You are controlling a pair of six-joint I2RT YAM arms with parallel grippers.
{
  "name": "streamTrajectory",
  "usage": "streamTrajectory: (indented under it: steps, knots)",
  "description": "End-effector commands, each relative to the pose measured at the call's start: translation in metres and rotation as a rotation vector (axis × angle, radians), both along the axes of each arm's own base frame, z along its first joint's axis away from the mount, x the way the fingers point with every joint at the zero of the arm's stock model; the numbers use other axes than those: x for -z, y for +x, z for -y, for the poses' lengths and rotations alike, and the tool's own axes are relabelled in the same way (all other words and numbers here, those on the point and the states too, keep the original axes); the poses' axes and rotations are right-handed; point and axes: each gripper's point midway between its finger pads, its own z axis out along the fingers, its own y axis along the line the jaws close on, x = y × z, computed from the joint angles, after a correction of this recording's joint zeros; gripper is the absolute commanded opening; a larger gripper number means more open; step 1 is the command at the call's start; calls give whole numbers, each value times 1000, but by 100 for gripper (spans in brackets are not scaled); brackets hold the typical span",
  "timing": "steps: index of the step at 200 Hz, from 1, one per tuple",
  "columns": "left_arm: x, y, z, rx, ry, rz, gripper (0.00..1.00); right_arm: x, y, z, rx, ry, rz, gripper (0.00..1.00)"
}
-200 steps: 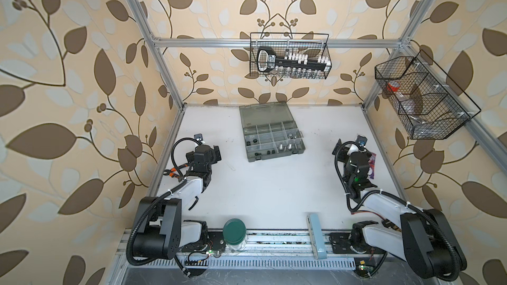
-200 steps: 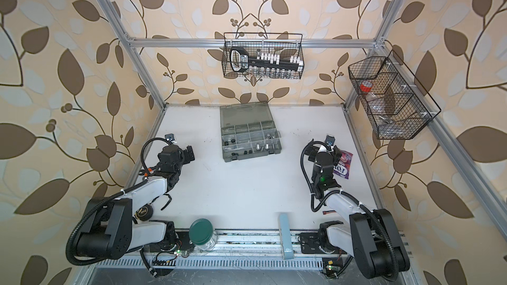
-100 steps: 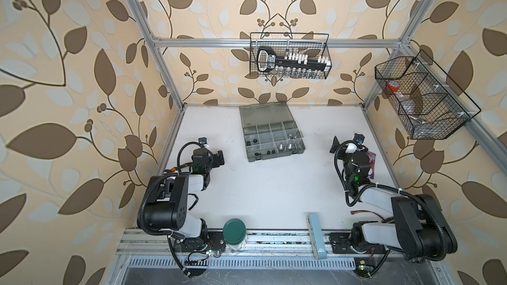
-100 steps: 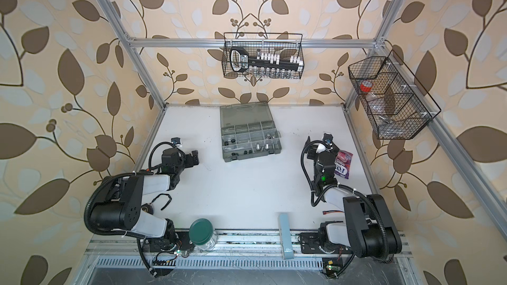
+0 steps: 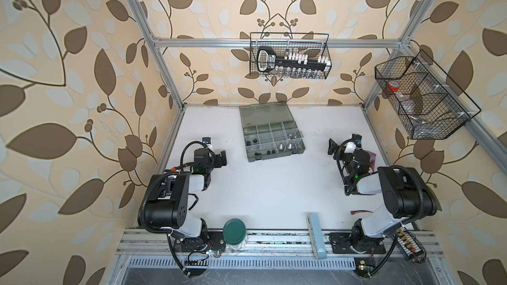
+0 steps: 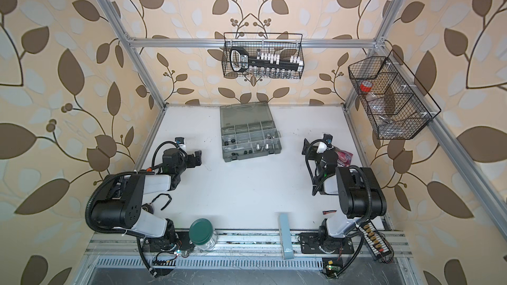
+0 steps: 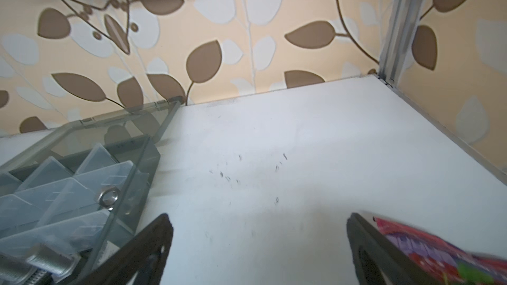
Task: Sort the screws and nuts into containers
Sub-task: Reset both arms
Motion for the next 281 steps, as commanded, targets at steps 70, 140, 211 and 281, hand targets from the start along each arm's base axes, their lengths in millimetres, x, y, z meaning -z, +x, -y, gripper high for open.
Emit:
streamTrajectory:
  steps: [70,140,211,281]
  knots:
    - [-12,6,4,21,21,52,99,-15,30,-34,-235,-12,42,100]
    - [-12,6,4,23,21,54,99,-54,-24,-15,-119,-143,-7,100]
    - [-12,6,4,23,20,53,99,-35,-37,-18,-171,-94,-3,100]
    - [-12,6,5,24,20,55,99,-8,-45,-24,-208,-94,-2,99]
